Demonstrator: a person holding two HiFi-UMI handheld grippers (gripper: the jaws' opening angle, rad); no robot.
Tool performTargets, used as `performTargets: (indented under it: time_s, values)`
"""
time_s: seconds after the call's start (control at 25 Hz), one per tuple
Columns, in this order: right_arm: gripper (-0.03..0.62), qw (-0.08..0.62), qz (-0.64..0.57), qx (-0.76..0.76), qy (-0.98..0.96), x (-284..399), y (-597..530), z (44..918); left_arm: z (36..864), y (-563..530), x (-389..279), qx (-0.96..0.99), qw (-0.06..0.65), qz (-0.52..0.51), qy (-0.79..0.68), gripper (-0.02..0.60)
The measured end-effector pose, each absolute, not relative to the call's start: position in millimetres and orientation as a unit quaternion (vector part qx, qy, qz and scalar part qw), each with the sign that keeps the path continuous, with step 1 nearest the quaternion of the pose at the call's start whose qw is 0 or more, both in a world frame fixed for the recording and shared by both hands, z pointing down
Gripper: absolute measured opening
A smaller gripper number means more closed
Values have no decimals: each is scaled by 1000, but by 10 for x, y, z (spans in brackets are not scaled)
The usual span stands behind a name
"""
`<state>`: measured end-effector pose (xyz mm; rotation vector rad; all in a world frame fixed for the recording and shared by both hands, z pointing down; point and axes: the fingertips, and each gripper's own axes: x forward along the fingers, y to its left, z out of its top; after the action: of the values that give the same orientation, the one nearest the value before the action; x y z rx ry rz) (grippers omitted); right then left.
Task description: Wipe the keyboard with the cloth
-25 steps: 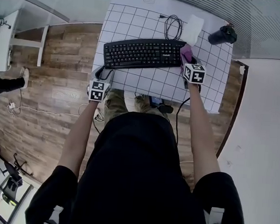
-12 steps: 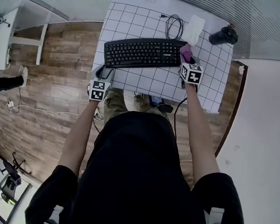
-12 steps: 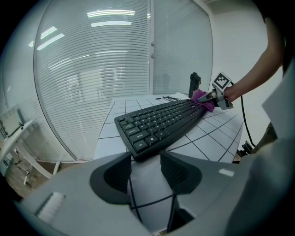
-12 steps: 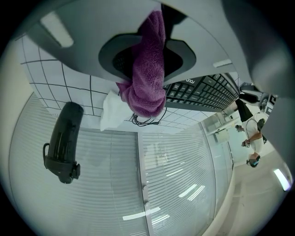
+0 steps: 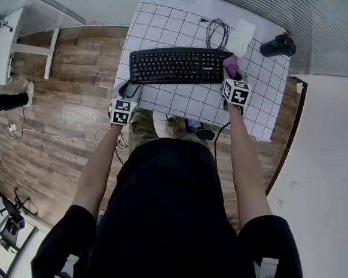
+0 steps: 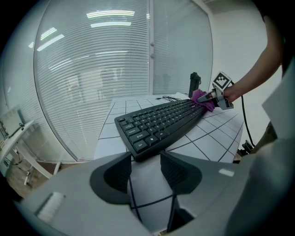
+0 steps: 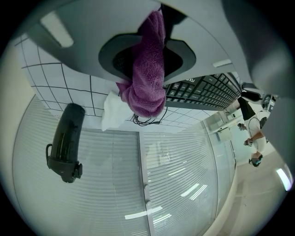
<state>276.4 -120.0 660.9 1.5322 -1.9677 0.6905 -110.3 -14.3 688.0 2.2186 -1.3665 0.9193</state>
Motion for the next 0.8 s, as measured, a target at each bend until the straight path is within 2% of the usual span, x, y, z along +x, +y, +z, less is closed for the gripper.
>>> performTargets:
  time_s: [0.8]
  values:
    - [109,281,260,580,-719,2691,-1187,6620,6885,-142,-1102,789,188,327,-485,173]
